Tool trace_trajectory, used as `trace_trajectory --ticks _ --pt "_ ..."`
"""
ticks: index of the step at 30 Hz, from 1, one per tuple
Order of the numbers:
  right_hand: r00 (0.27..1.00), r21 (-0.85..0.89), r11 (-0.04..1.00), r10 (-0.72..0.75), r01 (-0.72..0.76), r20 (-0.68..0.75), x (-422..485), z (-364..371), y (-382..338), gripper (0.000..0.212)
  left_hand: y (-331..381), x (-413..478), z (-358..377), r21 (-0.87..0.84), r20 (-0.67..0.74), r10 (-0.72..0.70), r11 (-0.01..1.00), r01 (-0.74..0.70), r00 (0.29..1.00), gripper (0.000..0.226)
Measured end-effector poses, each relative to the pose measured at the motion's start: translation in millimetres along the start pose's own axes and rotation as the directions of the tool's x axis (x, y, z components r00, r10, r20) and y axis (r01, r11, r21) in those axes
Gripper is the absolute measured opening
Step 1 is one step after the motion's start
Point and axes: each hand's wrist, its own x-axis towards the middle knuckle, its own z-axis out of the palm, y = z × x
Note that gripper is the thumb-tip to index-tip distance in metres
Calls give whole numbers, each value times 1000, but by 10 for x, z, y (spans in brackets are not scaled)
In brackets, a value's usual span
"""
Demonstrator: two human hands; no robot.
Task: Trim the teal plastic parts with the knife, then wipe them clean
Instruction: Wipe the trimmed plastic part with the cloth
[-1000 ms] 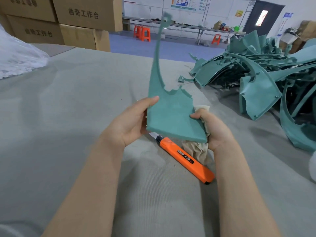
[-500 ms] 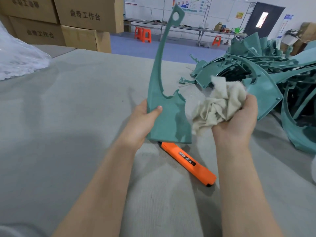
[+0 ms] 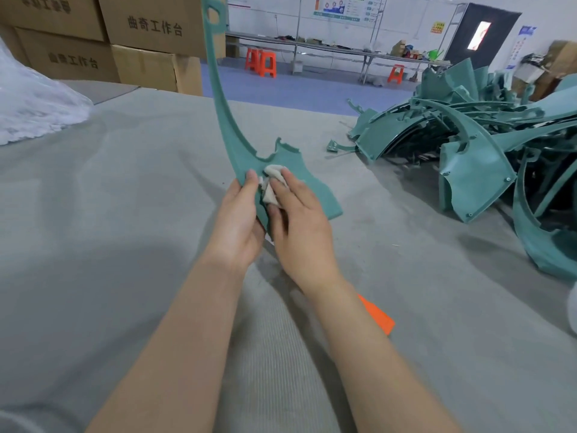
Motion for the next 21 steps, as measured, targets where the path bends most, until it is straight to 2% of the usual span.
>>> trace_trajectory --ticks 2,6,8,10,12,14,18,19,21 --pt "999 2 999 33 -33 -24 55 -37 62 35 17 -8 -8 56 43 -22 998 20 999 28" --pt "929 16 941 336 -338 -153 91 -259 323 38 -58 -66 49 312 117 -85 949 45 989 26" --pt "955 16 962 271 -272 -122 59 -222 174 38 -61 -56 60 287 112 -65 957 30 992 25" --pt "992 56 992 113 -110 -55 19 -48 -52 36 -15 -23 43 156 76 -15 988 3 997 24" --pt "998 74 995 60 -59 -7 47 46 -166 35 24 6 5 52 47 2 999 -4 999 24" --pt "993 51 993 108 -106 -50 124 1 -60 33 26 8 -10 77 70 -23 997 17 997 28" --pt "906 28 923 381 -383 -186 114 -203 310 36 -111 -49 58 298 123 -81 954 41 989 27" --pt "909 32 925 379 -380 -175 87 -172 248 36 -138 -52 79 300 120 -71 953 32 990 26" --pt "958 65 964 265 -259 -108 27 -17 41 36 -129 -22 73 220 76 -10 975 -7 997 24"
